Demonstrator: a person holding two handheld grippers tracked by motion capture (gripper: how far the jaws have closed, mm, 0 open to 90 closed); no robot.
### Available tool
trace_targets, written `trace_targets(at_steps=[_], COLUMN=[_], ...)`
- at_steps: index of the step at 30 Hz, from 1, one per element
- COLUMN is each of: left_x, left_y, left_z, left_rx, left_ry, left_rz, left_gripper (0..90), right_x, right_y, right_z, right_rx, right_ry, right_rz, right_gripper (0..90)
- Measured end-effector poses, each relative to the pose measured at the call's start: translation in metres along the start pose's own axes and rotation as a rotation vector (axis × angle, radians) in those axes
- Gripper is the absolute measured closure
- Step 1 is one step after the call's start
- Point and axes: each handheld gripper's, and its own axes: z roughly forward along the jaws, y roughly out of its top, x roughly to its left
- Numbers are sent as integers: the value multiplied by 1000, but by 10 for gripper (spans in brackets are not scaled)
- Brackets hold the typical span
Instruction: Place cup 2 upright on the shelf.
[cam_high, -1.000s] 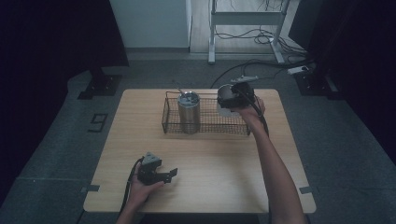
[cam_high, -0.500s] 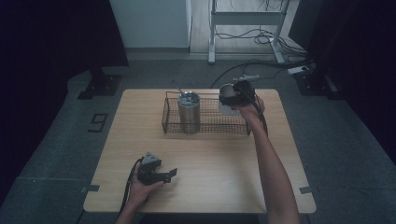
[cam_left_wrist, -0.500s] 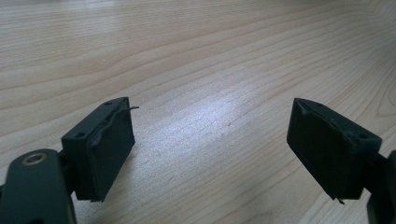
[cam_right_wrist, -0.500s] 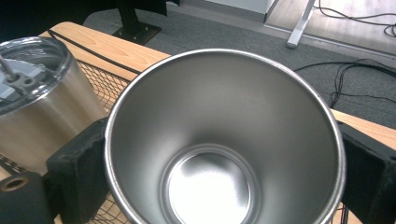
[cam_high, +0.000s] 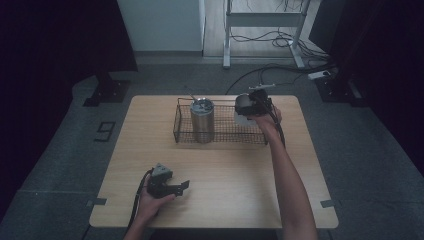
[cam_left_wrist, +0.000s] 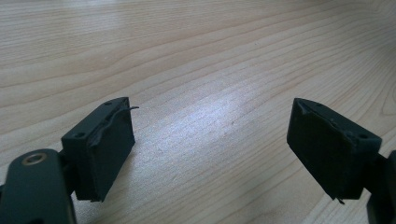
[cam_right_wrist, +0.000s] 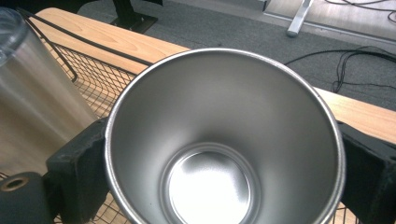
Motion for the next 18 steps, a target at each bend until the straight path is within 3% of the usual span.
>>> trace_targets(at_steps=[8,18], left_x=[-1,-1], left_y=[0,-1], left_z=[0,1], left_rx=[3,5], left_ry=[1,1], left_rz=[3,7], left_gripper=[151,152], right_x=[0,1], right_y=[-6,-17], right_z=[10,23], right_rx=[42,73], right_ry=[-34,-35], right_rz=[-10,-10], right_gripper=[62,62])
